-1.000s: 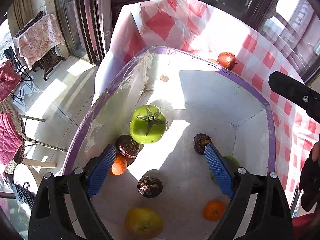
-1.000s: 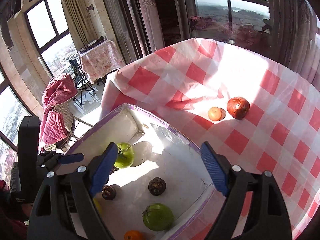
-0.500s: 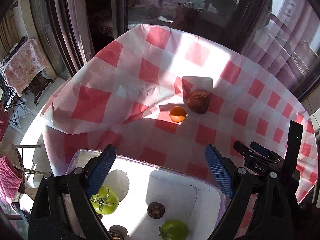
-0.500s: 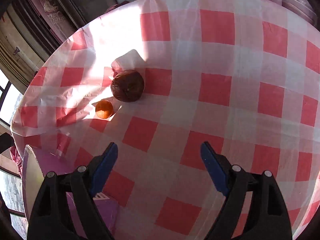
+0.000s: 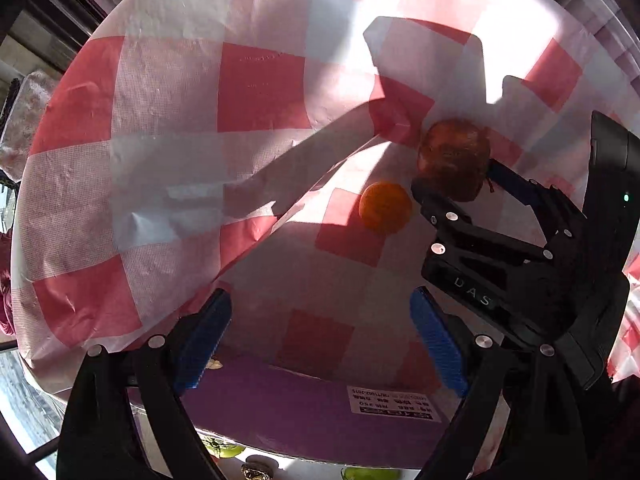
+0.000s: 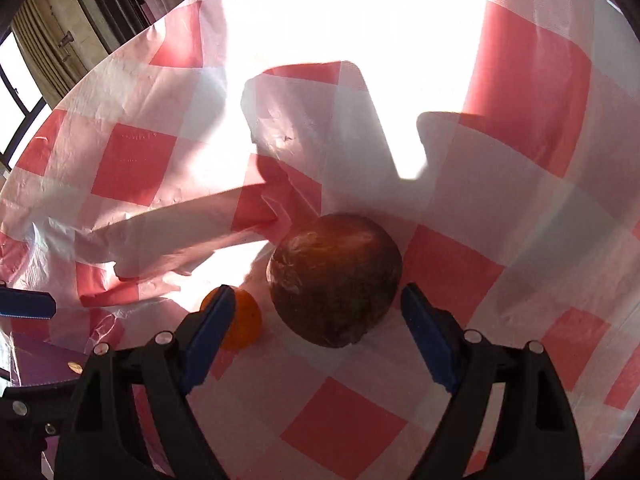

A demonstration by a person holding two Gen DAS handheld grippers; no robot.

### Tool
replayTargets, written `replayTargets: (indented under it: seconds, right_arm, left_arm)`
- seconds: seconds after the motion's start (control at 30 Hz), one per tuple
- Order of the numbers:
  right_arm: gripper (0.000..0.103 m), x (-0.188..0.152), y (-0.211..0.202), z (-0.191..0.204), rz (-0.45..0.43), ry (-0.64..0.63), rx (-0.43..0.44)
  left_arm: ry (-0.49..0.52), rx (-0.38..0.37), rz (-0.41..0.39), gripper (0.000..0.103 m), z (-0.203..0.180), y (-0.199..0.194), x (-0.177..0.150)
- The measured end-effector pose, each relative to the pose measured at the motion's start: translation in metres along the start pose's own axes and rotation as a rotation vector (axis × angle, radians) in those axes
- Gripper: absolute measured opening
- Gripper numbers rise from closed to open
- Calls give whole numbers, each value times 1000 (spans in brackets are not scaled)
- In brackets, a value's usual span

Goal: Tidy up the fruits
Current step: 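Grasp the orange with the left tool while the right tool grasps the brown fruit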

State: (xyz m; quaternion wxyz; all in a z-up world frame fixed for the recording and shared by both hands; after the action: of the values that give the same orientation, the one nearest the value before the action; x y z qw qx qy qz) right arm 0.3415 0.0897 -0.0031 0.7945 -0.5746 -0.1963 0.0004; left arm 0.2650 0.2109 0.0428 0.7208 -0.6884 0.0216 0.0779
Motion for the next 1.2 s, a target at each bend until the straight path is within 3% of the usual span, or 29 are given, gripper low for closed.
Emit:
replayTargets:
  seconds: [0.1, 0.2, 0.27, 0.33, 0.4, 0.53, 0.6, 0.7, 0.73, 0.77, 0.87, 0.9, 0.93, 0.97, 1.07, 1.2]
  right_arm:
    - [82, 4, 17, -7, 41, 46, 28]
    - [83, -1, 23, 1, 21, -18, -28]
    - [67, -7, 21, -3, -4, -33, -49]
    - [67, -15, 16, -15, -14, -21, -4]
    - [66, -24, 9, -28, -18, -28, -50]
    - [66, -59, -14, -74, -55, 62, -51]
    - [66, -84, -25, -99, -58, 108, -57]
    - [67, -120, -40, -120, -65, 134, -69]
    - [67, -131, -43, -124, -64, 135, -67]
    - [67, -140, -46, -127, -63, 139, -65]
    - [67, -162, -50, -129, -60, 148, -60]
    - [67, -163, -51, -127, -60, 150, -62]
    - [67, -168, -56, -130, -61, 156, -62]
    - [67, -172, -57, -130, -61, 162, -58]
    - [67, -168, -62, -116, -49, 173, -56]
    - [67, -177, -67, -110, -27, 185, -54]
  left_arm:
    - [9, -5, 22, 88, -3, 9, 1]
    - [20, 16, 50, 88, -9, 23, 6]
    - [29, 32, 78, 88, -14, 32, 11]
    - [85, -3, 110, 93, -24, 39, 15]
    - [152, -18, 125, 95, -36, 43, 16]
    - [274, 146, 121, 94, -53, 50, 20]
    - [238, 125, 114, 94, -48, 52, 29]
    - [167, 106, 109, 87, -35, 61, 45]
    - [165, 101, 109, 76, -33, 65, 50]
    - [160, 97, 116, 72, -32, 71, 53]
    - [125, 74, 111, 66, -28, 83, 56]
    - [110, 52, 86, 59, -27, 81, 58]
    - [101, 17, 70, 44, -26, 79, 57]
    - [94, -10, 60, 40, -26, 78, 54]
    - [123, 36, 41, 39, -31, 78, 44]
    - [155, -9, 12, 39, -43, 58, 24]
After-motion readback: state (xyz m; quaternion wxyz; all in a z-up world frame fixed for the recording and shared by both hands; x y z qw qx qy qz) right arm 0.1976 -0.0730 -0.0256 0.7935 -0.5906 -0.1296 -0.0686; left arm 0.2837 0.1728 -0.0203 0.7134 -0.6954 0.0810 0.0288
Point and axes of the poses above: each gripper's, at about its wrist camera, not at the fingertips, and y roughly the way its jaws point, z to its left, x to its top, the point moved 4 cm from there along y, roughly the way its jaws point, and after that the axes turned 12 degrees about z, right-handed, at the moved point
